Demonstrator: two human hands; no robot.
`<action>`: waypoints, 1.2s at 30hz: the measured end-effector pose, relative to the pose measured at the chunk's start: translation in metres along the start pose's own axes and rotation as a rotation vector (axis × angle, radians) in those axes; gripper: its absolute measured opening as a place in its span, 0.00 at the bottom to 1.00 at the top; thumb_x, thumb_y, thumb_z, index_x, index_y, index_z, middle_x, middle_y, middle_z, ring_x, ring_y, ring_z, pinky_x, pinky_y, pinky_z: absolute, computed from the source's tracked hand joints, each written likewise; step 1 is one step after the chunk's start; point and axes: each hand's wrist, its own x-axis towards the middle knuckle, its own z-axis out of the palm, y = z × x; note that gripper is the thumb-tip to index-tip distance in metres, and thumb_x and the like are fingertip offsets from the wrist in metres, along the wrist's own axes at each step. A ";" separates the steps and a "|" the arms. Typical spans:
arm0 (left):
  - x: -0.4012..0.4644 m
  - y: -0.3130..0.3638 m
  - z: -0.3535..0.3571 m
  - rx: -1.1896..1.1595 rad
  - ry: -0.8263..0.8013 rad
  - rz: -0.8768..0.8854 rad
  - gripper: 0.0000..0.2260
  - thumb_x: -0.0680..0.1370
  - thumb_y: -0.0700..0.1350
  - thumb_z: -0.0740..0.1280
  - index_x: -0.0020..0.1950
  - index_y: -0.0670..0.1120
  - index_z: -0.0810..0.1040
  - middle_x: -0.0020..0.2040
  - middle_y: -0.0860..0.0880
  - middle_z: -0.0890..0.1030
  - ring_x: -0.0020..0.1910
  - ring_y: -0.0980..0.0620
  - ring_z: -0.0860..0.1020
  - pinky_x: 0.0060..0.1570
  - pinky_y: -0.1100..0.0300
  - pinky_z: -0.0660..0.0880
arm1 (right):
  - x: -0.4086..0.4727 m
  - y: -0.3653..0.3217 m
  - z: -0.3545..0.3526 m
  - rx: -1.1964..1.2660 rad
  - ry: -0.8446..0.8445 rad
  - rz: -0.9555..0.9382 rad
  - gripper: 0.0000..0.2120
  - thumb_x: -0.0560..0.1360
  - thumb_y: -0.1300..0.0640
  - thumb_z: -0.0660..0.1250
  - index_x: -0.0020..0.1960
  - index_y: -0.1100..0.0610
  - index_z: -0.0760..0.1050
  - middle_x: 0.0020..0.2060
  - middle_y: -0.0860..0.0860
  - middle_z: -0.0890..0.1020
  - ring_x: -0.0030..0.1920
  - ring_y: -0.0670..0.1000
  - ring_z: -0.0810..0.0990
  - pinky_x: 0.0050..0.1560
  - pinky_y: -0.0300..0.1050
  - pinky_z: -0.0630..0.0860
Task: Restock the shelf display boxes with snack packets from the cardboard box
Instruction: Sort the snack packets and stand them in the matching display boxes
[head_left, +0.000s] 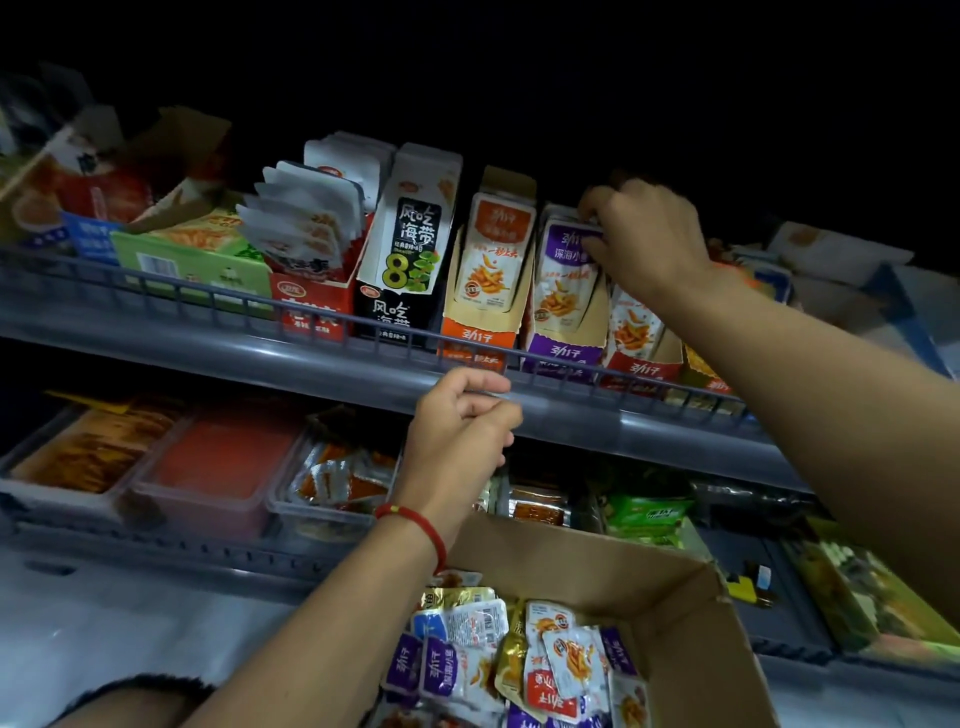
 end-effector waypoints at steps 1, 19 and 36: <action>0.000 -0.001 0.001 0.003 -0.001 -0.005 0.08 0.77 0.38 0.70 0.53 0.48 0.80 0.43 0.48 0.84 0.39 0.54 0.82 0.38 0.61 0.78 | -0.001 0.000 0.001 -0.005 0.004 -0.015 0.16 0.80 0.57 0.69 0.66 0.58 0.75 0.58 0.62 0.80 0.56 0.65 0.79 0.48 0.56 0.75; -0.011 -0.070 0.031 0.575 -0.348 -0.160 0.06 0.75 0.41 0.71 0.46 0.53 0.80 0.46 0.48 0.83 0.46 0.49 0.82 0.48 0.53 0.80 | -0.175 0.011 -0.020 0.344 -0.048 -0.094 0.13 0.77 0.54 0.58 0.52 0.56 0.79 0.47 0.54 0.80 0.48 0.59 0.78 0.45 0.56 0.77; -0.025 -0.242 0.091 1.551 -0.835 0.056 0.27 0.75 0.52 0.73 0.72 0.50 0.72 0.67 0.45 0.75 0.62 0.43 0.77 0.57 0.53 0.76 | -0.286 0.046 0.044 0.738 -0.586 0.200 0.06 0.79 0.51 0.67 0.53 0.46 0.82 0.47 0.47 0.84 0.46 0.50 0.82 0.47 0.53 0.83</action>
